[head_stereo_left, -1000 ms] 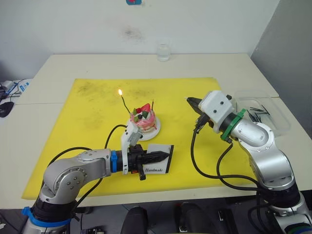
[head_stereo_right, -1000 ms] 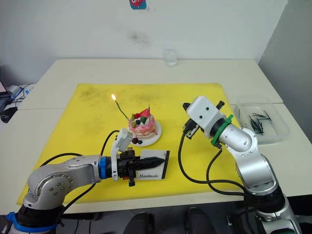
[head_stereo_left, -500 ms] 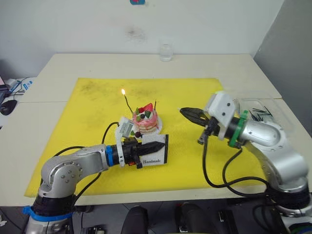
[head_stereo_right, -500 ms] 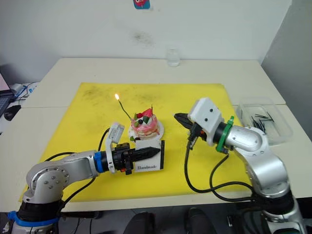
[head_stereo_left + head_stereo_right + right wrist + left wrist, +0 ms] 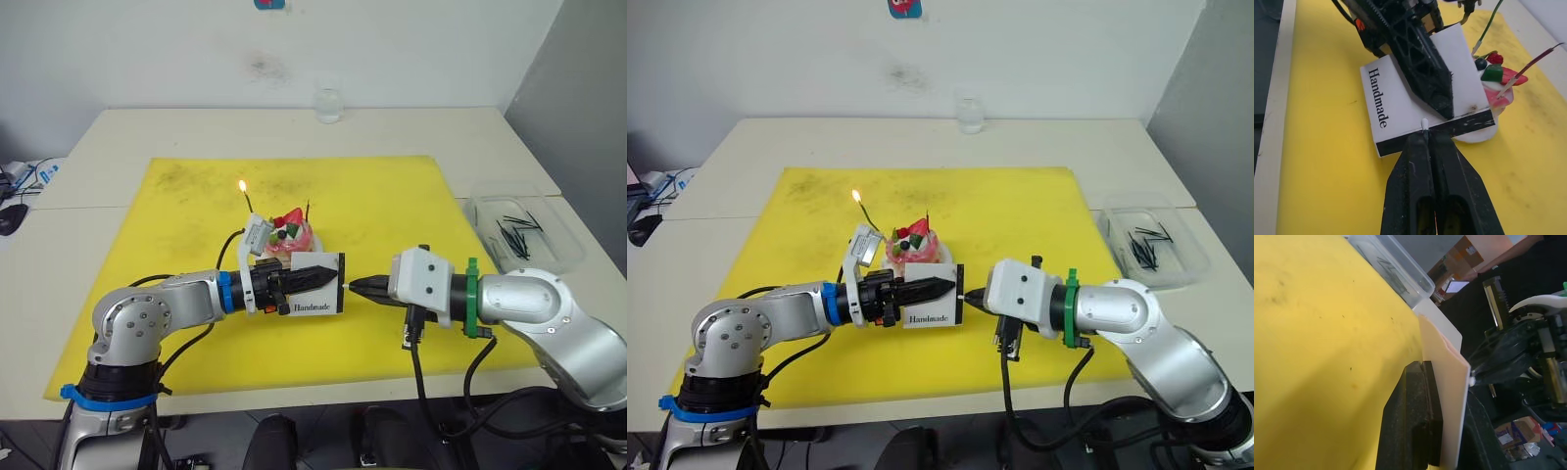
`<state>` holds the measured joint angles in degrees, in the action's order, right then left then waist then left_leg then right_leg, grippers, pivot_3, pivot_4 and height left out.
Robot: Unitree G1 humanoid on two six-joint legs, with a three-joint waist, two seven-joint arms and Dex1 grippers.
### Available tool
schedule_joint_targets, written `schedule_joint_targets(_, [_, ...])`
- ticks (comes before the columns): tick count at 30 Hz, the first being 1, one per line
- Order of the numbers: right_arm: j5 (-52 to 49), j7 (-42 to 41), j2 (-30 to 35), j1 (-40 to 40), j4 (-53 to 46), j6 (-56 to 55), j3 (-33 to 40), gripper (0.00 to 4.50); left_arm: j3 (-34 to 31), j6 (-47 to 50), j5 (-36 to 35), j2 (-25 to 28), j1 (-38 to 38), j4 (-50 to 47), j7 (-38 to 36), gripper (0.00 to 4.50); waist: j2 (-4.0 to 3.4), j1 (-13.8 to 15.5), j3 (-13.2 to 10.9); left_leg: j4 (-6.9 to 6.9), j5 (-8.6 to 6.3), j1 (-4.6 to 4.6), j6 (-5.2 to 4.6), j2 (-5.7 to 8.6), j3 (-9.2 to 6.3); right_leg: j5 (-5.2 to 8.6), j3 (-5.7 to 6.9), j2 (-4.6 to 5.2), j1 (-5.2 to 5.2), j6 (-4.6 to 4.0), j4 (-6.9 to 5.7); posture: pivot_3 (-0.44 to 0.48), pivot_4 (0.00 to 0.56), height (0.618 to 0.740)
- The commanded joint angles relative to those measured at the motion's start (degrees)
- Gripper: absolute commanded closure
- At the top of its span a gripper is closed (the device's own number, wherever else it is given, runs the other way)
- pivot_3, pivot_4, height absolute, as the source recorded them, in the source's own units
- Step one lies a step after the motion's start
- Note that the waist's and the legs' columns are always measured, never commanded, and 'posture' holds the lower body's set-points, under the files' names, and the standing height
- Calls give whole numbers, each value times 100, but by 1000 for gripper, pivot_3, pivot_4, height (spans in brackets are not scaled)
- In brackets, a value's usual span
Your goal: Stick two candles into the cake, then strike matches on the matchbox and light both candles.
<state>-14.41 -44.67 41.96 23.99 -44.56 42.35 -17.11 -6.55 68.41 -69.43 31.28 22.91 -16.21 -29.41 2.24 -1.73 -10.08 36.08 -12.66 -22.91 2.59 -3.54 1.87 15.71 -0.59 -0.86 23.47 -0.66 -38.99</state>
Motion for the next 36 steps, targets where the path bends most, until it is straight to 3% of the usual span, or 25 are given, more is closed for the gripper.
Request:
schedule_joint_targets(1, [246,95,18,43,13,-273,-56,4471,-71,12,-157,-24,124,-142,18,4500,0,3,0,0,0,0,0,0,0,0,0,0,0,0,0,0,150,740])
schedule_joint_targets(30, [983,66,-273,-7,551,-740,-468,4471,-31,50,-512,-145,74,-361,194,4500,0,3,0,0,0,1,1,-1,-1,0,1,1,0,0,-1,0,150,740])
schedule_joint_targets(34, [1092,-572,79,-8,765,-1032,-918,4471,-15,-255,-234,-206,331,-567,194,4500,0,8,0,0,0,1,1,-1,-2,0,1,1,0,0,-1,0,150,740])
schedule_joint_targets(36, [990,-942,462,-147,665,-1183,-783,4471,-81,-435,22,-67,554,-676,151,4500,11,23,-6,0,0,-1,0,1,-2,0,2,1,-1,0,1,0,150,740])
